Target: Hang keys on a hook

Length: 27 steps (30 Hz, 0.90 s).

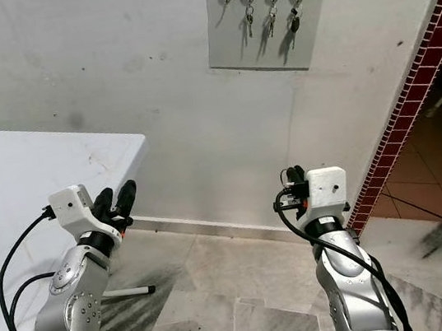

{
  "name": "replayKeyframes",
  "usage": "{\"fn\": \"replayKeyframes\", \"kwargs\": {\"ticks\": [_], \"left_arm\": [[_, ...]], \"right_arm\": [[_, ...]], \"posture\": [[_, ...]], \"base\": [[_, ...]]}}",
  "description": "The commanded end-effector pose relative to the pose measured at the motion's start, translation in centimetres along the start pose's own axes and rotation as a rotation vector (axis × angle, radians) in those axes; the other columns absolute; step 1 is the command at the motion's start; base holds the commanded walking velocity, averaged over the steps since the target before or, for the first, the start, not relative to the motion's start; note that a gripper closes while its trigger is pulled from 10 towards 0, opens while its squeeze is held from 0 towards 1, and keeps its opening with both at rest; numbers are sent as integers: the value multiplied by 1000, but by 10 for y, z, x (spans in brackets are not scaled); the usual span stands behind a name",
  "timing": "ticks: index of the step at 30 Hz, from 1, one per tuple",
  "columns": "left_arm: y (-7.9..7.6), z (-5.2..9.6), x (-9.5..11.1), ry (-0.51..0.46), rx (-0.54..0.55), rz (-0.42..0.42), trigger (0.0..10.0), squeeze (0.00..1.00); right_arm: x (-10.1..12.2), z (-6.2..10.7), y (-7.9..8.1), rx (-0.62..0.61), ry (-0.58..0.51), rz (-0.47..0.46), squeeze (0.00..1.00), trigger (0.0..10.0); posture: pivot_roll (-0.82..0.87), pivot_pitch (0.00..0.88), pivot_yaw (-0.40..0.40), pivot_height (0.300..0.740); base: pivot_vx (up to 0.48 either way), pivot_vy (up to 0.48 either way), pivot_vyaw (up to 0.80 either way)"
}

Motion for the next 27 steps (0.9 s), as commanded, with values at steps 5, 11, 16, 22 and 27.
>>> {"fn": "replayKeyframes", "kwargs": {"ticks": [5, 11, 16, 22, 27], "left_arm": [[0, -4, 4, -7, 0, -1, 10000, 0], [0, -5, 5, -11, -2, 2, 10000, 0], [-1, -5, 5, -11, -3, 5, 10000, 0], [0, -5, 6, -12, -1, 4, 10000, 0], [0, -5, 6, -13, -2, 5, 10000, 0]], "right_arm": [[8, -2, 0, -2, -30, 0, 0, 10000], [9, -2, -1, -5, -32, 1, 0, 10000], [9, -2, -1, -6, -33, 4, 0, 10000], [9, -2, -2, -7, -33, 3, 0, 10000], [9, -2, -2, -7, -33, 3, 0, 10000]], "posture": [[86, 0, -48, 740], [84, 0, -47, 740], [84, 0, -45, 740], [84, 0, -45, 740], [84, 0, -45, 740]], "base": [[285, 0, 0], [336, 0, 0], [346, 0, 0], [344, 0, 0], [341, 0, 0]]}}
Point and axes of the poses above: a point about 5 cm out from each wrist's last joint towards the gripper, its own z axis pointing back from the gripper into the wrist, its own x axis along the axis of the wrist's last joint, y = z × x, the point moved 2 cm from there along -z, pointing out of the wrist towards the gripper, and after that the axes turned 6 degrees about -z, right-handed, at the moved point
